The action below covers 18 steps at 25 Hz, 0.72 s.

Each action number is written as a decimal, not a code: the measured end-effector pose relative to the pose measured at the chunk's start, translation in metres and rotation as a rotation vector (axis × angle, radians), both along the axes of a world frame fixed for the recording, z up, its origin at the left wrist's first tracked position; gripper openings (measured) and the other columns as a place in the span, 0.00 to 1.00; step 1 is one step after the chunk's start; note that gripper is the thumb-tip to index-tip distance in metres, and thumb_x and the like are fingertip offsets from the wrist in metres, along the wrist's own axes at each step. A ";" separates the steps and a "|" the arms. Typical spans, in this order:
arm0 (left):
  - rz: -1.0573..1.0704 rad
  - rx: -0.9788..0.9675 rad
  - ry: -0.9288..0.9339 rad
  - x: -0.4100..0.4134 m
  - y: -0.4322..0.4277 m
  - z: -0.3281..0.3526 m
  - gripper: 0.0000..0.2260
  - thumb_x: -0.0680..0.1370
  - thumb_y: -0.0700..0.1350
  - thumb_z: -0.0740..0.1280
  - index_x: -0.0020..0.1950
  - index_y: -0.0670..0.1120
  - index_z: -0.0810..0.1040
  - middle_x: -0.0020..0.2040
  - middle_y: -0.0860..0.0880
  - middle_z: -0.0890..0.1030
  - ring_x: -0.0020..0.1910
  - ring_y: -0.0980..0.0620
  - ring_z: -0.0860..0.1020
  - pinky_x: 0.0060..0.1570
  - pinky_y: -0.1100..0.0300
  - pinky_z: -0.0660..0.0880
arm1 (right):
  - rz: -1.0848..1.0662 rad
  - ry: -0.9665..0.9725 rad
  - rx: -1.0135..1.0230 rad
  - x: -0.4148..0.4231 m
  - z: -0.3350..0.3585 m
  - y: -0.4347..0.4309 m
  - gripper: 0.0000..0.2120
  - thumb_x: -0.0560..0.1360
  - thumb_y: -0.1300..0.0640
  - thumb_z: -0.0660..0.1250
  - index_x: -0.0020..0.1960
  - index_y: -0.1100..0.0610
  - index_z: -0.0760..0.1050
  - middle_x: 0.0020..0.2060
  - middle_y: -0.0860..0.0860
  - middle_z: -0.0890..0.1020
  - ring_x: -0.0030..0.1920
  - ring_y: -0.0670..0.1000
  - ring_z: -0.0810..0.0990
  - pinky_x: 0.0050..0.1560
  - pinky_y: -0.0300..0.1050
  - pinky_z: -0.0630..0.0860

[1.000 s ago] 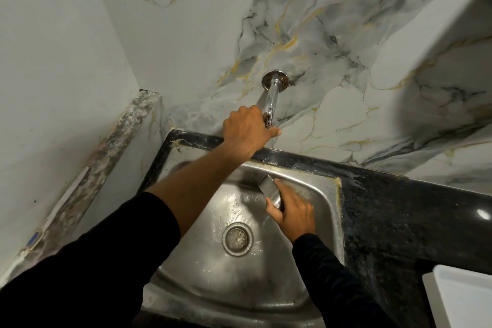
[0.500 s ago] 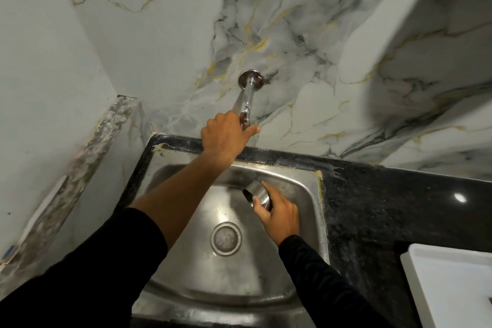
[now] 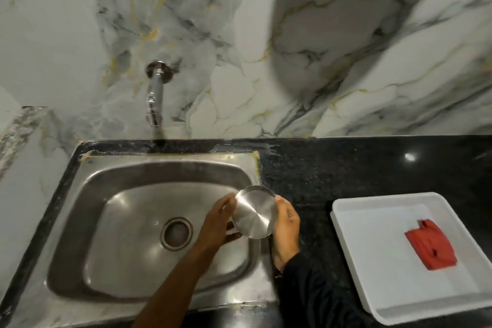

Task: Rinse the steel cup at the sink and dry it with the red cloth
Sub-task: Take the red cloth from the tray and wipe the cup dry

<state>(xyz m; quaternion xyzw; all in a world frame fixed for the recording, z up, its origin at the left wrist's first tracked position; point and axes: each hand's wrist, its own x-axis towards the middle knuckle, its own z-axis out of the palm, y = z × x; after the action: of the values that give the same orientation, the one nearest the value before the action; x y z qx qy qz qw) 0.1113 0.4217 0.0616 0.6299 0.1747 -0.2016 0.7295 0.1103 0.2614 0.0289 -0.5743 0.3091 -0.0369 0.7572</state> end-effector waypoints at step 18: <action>0.231 0.146 -0.185 -0.095 -0.405 -0.028 0.16 0.89 0.48 0.57 0.66 0.57 0.83 0.59 0.65 0.87 0.59 0.69 0.82 0.68 0.49 0.77 | 0.165 0.362 -0.908 -0.078 0.000 -0.459 0.15 0.82 0.46 0.64 0.61 0.54 0.81 0.54 0.52 0.85 0.57 0.57 0.83 0.65 0.61 0.78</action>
<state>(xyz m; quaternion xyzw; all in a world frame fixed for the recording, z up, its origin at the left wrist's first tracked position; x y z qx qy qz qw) 0.0160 0.0166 0.0331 0.6727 0.1923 -0.0441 0.7131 0.0326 -0.1978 0.0293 -0.8658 0.3420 -0.0071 0.3652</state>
